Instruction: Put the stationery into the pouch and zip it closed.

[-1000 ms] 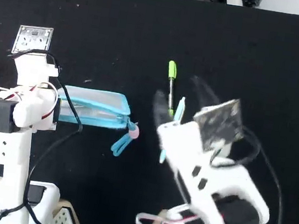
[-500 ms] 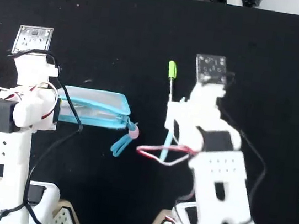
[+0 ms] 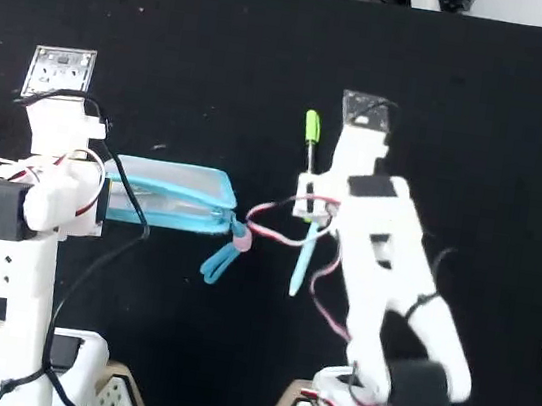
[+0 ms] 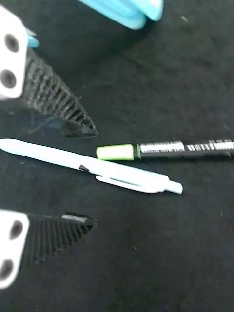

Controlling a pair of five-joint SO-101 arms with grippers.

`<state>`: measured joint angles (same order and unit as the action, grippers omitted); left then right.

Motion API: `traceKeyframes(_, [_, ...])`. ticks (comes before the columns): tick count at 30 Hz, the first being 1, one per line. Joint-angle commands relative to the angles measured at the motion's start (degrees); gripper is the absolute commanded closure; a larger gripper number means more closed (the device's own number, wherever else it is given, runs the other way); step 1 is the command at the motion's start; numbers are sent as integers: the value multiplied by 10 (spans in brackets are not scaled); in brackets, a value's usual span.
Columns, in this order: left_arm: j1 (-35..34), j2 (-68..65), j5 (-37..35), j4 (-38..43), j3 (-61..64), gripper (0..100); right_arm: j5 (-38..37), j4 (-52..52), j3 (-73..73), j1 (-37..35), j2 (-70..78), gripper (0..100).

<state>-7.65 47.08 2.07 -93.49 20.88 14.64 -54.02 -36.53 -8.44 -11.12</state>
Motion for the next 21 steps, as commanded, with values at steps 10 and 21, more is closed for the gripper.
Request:
traceKeyframes(10, [-8, 8, 0, 6, 0, 970, 11, 8, 189, 26, 194, 822])
traceKeyframes(21, [-8, 8, 0, 6, 0, 970, 8, -91, 295, 27, 308, 864])
